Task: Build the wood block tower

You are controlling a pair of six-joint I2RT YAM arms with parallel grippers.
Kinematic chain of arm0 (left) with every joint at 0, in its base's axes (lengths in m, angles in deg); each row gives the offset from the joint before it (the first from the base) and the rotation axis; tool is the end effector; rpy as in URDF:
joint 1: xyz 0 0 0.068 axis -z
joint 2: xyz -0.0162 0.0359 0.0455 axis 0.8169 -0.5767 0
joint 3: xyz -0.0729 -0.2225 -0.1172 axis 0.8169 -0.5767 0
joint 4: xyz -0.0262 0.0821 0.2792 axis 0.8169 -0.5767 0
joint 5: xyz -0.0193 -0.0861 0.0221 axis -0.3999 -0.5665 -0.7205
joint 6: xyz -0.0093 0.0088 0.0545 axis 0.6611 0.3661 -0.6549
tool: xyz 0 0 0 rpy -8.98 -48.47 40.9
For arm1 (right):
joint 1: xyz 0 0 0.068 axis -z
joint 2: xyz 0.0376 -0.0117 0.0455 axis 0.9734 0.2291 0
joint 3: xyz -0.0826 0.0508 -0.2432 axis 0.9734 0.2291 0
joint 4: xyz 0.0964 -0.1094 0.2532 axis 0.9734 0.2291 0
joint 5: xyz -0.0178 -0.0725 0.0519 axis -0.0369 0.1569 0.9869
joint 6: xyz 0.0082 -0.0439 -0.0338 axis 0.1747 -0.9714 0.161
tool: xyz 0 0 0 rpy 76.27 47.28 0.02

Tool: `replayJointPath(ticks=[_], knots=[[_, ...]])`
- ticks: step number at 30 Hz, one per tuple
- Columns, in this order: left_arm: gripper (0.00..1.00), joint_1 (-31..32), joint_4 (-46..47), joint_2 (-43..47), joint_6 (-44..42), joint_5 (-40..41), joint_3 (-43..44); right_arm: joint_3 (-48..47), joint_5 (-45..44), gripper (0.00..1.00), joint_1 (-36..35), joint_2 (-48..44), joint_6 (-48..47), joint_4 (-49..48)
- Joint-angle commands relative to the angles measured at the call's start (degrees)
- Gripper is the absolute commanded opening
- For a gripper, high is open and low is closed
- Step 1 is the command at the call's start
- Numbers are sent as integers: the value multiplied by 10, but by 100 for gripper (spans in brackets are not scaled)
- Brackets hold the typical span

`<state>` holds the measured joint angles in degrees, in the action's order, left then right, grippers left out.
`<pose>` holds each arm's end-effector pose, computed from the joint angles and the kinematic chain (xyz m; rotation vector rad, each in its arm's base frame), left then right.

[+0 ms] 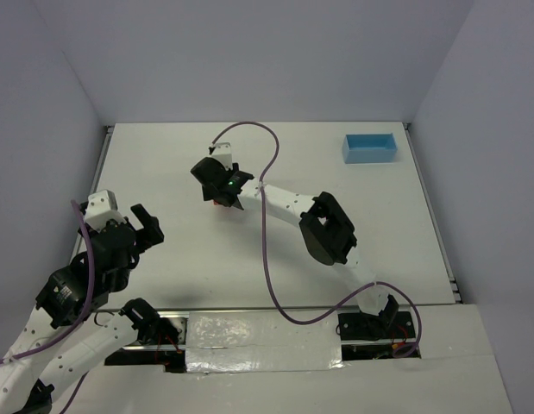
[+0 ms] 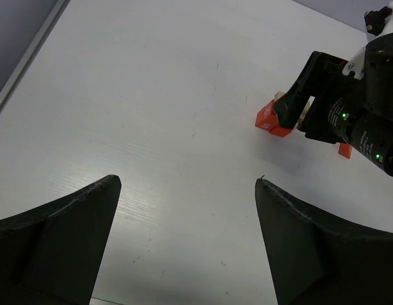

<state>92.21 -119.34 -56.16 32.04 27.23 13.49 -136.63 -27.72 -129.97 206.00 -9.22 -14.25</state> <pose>0.1091 -0.0483 0.3602 -0.5549 1.7948 -0.1238 0.3422 0.4246 0.1941 -0.1624 2.2344 0.1629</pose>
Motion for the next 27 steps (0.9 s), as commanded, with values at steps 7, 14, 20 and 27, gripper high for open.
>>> replayJointPath(ticks=[7, 14, 20, 27], knots=[[99, 0, 22, 8, -17, 1, -3, -17, -7, 54, 2, 3, 13, 2], [99, 0, 23, 11, -18, 0, -3, -16, -4, 58, 3, 4, 14, 1], [100, 0, 23, 12, -19, -1, -3, -18, -4, 61, 3, 5, 16, 4], [100, 0, 25, 14, -20, -3, -4, -15, -2, 66, 2, 3, 16, 2]])
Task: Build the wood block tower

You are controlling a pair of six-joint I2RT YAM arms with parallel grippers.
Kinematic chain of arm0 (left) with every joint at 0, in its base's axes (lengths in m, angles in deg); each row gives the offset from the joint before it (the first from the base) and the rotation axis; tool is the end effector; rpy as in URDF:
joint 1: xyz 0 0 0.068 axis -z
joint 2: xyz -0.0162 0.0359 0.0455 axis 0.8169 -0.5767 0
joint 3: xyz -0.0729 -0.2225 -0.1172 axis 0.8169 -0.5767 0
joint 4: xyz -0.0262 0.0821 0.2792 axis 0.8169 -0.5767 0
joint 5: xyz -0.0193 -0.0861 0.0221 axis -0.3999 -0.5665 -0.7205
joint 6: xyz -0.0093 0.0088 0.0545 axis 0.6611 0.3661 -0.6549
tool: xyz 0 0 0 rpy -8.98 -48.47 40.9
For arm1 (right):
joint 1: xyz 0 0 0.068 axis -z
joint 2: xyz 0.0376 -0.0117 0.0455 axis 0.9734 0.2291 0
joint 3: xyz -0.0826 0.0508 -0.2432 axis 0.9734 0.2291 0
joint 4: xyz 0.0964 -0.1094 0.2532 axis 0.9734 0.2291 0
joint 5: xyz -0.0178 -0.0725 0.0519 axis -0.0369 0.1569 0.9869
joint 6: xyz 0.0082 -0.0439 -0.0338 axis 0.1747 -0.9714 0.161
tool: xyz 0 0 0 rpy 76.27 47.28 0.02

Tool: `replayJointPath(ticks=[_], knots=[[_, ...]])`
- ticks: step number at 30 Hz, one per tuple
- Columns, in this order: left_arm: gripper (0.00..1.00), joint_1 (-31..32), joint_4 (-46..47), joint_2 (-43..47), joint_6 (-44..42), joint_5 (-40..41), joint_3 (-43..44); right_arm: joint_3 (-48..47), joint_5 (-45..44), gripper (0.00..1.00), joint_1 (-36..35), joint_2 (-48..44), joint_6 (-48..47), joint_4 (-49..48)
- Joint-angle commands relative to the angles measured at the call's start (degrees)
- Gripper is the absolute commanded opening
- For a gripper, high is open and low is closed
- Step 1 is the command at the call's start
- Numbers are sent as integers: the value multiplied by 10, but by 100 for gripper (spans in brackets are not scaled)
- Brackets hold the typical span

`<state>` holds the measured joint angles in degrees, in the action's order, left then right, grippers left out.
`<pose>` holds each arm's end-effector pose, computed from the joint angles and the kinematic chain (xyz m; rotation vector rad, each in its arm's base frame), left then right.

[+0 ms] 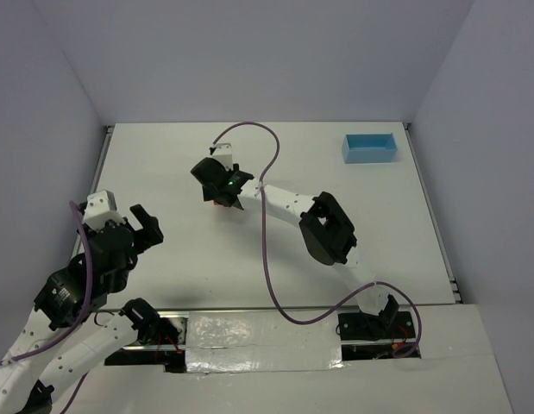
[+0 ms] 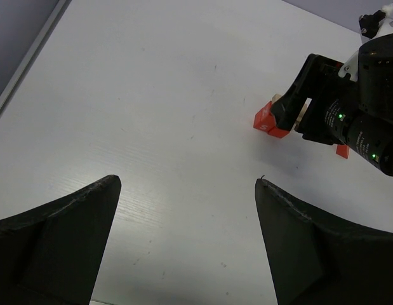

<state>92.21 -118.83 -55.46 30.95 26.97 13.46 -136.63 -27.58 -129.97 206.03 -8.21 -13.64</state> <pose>0.1071 -0.0469 0.3620 -0.5419 1.7864 -0.1301 0.3417 0.4240 0.1930 -0.1484 2.2453 0.1654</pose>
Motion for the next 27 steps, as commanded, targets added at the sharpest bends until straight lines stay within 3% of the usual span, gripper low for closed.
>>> replayJointPath(ticks=[1, 27], knots=[[100, 0, 20, 7, -10, 0, -3, -15, -3, 66, 2, 3, 6, -4], [100, 0, 24, 10, -14, -4, -4, -28, -3, 77, 2, 8, 4, 6]])
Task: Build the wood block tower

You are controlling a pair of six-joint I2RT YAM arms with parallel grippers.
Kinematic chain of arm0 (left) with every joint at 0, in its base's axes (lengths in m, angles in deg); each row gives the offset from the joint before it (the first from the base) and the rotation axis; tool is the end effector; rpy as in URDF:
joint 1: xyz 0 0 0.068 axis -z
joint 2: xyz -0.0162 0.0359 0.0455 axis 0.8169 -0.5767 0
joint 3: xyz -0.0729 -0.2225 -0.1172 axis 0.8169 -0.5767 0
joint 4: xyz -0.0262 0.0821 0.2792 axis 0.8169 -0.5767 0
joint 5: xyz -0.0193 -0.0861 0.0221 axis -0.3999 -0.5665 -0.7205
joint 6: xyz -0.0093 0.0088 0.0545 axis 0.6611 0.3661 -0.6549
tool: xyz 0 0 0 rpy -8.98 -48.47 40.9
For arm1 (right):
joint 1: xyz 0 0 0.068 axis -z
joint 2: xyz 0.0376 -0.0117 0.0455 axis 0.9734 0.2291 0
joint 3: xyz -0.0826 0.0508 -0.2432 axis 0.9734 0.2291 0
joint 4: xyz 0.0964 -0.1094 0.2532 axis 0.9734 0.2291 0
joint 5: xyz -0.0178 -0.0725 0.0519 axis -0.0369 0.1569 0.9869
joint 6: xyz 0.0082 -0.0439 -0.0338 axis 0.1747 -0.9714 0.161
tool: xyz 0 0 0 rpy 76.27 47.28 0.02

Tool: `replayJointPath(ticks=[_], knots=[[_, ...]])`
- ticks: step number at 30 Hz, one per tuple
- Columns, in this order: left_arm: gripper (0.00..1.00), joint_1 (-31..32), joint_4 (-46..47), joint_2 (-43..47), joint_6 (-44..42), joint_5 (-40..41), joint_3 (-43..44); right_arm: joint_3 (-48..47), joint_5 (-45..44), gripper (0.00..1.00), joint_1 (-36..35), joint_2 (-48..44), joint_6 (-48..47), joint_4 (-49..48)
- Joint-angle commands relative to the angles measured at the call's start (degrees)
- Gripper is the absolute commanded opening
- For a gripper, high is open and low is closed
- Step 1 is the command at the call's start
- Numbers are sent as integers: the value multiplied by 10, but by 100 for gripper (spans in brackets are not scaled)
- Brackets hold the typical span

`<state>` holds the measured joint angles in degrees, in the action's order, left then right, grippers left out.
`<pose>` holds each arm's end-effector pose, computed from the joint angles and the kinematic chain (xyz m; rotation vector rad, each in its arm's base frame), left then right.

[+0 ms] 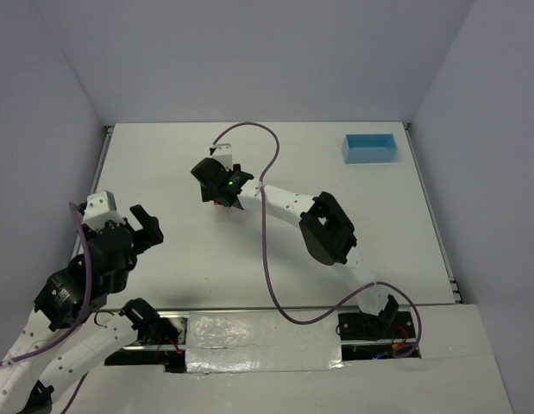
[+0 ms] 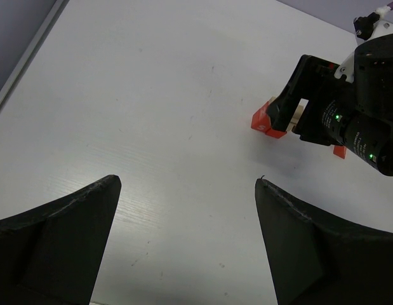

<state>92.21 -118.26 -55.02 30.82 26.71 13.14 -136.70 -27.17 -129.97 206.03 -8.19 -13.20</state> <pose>0.1065 -0.0466 0.3618 -0.5412 1.7801 -0.1414 0.3413 0.4239 0.1927 -0.1543 2.2533 0.1668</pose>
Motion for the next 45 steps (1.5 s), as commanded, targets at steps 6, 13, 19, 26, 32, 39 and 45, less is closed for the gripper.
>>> replayJointPath(ticks=[6, 13, 19, 26, 32, 39, 45], knots=[[100, 0, 18, 4, -12, -1, -2, -17, 6, 100, 2, -10, 5, -10], [100, 0, 19, 0, -14, -3, -2, 37, 10, 100, 3, -80, 4, -45], [100, 0, 15, 3, -10, 2, 0, 201, 16, 100, 12, -246, 29, -114], [100, 2, 30, 7, -24, -15, -6, 560, 199, 100, 127, -480, -113, -326], [100, 4, 40, 3, -36, -31, -12, 462, 399, 93, 211, -395, -377, -152], [99, 5, 60, 0, -55, -60, -18, 371, 434, 87, 240, -282, -606, -39], [100, 6, 74, -22, -71, -83, -20, 269, 448, 83, 252, -180, -679, 13]])
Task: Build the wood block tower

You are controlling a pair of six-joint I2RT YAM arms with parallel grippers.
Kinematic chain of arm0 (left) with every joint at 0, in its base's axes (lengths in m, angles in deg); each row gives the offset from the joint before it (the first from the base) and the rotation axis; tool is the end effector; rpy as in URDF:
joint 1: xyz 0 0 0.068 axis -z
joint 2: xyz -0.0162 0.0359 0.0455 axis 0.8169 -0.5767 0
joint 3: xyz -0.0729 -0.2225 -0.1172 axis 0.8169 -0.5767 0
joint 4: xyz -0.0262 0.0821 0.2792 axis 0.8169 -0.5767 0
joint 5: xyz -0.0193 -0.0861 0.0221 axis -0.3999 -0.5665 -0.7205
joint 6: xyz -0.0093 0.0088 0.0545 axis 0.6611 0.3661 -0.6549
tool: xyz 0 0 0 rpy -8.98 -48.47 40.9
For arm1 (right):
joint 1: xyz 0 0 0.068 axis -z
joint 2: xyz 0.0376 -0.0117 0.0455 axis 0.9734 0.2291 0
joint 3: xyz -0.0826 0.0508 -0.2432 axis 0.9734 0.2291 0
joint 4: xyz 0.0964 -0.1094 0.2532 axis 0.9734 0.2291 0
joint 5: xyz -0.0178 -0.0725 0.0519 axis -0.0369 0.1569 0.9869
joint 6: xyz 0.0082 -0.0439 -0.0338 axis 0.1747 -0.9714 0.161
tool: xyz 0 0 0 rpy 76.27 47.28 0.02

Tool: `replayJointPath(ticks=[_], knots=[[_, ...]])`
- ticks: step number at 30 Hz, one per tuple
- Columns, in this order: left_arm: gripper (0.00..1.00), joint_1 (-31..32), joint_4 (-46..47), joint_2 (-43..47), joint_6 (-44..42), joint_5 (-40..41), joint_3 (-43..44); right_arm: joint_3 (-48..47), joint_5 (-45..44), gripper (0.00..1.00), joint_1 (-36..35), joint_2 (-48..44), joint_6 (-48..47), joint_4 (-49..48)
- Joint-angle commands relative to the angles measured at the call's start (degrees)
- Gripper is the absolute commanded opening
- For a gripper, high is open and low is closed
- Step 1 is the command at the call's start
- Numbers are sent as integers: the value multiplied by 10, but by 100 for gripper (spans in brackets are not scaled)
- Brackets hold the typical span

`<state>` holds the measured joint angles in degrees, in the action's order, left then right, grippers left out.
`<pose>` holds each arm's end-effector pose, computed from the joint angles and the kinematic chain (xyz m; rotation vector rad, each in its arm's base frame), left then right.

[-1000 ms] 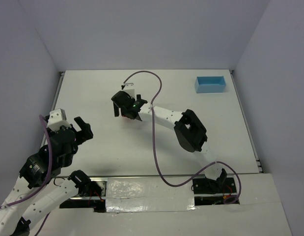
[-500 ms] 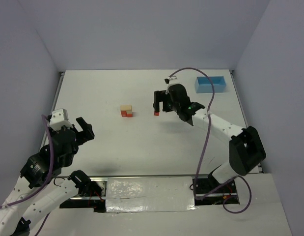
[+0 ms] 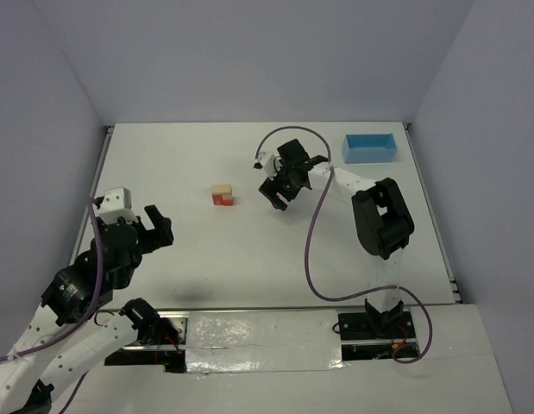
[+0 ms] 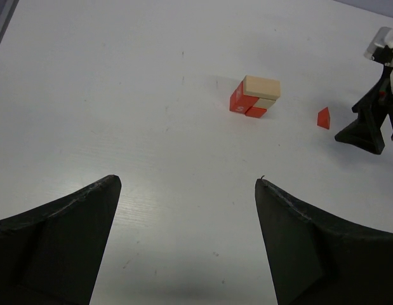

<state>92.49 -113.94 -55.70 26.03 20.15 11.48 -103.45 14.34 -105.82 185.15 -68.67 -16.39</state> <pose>0.1141 -0.0573 0.3572 -0.4066 1.8261 -0.2112 0.3823 0.2211 0.1661 -1.2668 2.2029 0.2642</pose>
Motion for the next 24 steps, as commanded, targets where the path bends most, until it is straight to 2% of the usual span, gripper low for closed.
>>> replayJointPath(ticks=[1, 4, 8, 10, 11, 13, 17, 20, 22, 24], knots=[[100, 3, 29, -18, -23, -17, -2, -79, 43, 82, 14, 41, -81, 52], [100, 3, 28, -21, -22, -18, -2, -149, 59, 80, 15, 101, -105, 97], [100, 3, 33, -10, -25, -18, -6, -227, 50, 72, 19, 171, -125, 149], [100, 4, 33, -9, -25, -17, -5, -258, 57, 62, 22, 200, -135, 169], [99, 3, 33, -9, -24, -16, -4, -263, 61, 51, 23, 207, -137, 186], [100, 3, 32, -9, -24, -15, -3, -266, 66, 36, 25, 215, -142, 195], [100, 3, 34, -10, -27, -19, -4, -227, 92, 21, 30, 177, -141, 173], [99, 3, 36, -12, -29, -23, -5, -175, 119, 18, 39, 118, -101, 110], [100, 3, 43, -14, -34, -35, -6, -140, 159, 12, 47, 65, -46, 61], [100, 3, 54, -10, -54, -81, -10, -84, 255, 10, 52, 17, 1, 21]])
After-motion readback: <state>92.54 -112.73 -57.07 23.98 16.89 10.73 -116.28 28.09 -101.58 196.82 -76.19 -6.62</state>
